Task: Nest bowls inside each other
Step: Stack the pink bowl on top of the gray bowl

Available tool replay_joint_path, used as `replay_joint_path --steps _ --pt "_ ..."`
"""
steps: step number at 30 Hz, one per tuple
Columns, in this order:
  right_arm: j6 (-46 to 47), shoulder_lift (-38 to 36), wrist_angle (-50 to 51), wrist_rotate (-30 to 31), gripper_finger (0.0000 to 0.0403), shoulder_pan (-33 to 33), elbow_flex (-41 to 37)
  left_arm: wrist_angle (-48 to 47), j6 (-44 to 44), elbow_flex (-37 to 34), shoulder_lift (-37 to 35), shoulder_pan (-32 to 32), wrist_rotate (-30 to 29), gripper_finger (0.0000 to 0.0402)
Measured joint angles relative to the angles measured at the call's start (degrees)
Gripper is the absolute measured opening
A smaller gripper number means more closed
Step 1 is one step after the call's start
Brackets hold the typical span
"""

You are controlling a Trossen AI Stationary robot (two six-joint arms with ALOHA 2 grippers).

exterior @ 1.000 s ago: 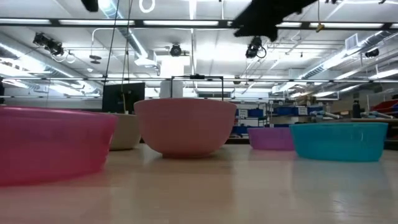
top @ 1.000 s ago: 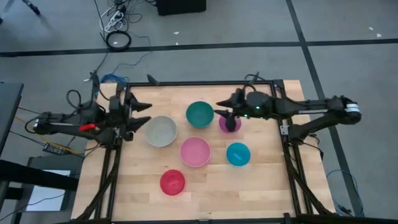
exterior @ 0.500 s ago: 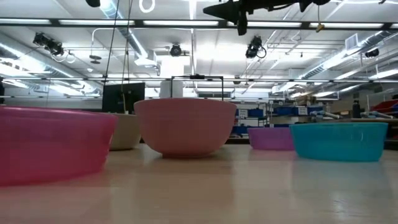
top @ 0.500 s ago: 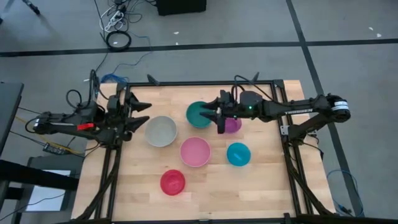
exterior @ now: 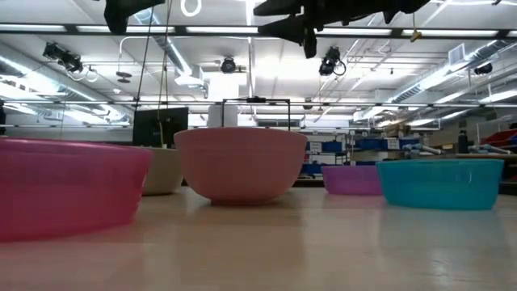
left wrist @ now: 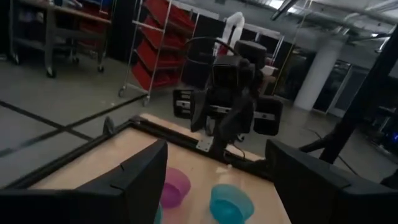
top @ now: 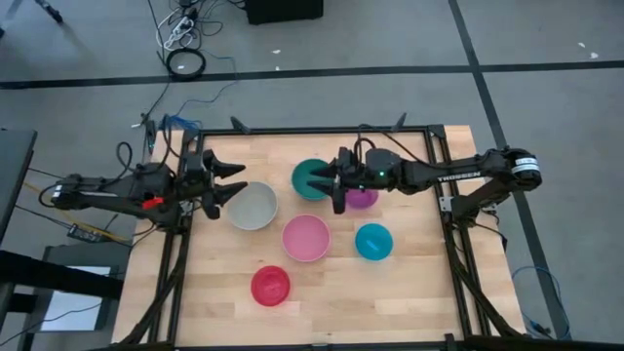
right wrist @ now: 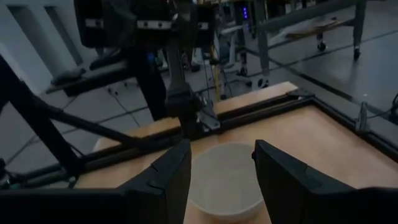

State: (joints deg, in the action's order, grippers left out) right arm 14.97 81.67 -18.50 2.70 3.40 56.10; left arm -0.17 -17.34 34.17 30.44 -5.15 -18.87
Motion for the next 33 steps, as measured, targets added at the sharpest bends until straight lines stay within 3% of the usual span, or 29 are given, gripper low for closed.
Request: replay_joint_path --steps 5,13,22,25,29,33 --pt "-2.0 0.1 -1.0 0.1 0.0165 -0.3 0.0 -1.6 -6.9 0.0 0.8 0.0 -3.0 0.028" --pt "-4.6 0.1 -2.0 1.7 0.0163 -1.2 0.0 -2.0 -8.0 0.0 1.9 0.0 -4.0 0.028" --pt "-4.7 0.1 -1.5 2.1 0.0161 -1.2 0.0 1.5 -14.7 0.0 4.3 0.0 -2.1 0.028" --pt "-5.1 0.1 -1.1 2.2 0.016 -1.2 0.0 2.0 -12.4 0.0 5.1 0.0 -0.5 0.028" --pt "-6.8 0.0 0.1 10.3 0.0158 -1.8 0.1 0.9 -11.5 0.0 6.2 0.0 -0.3 0.028" --pt "-8.4 0.5 18.4 22.2 0.0152 -3.5 7.3 -14.0 -11.2 5.5 8.0 0.0 -6.7 0.0263"
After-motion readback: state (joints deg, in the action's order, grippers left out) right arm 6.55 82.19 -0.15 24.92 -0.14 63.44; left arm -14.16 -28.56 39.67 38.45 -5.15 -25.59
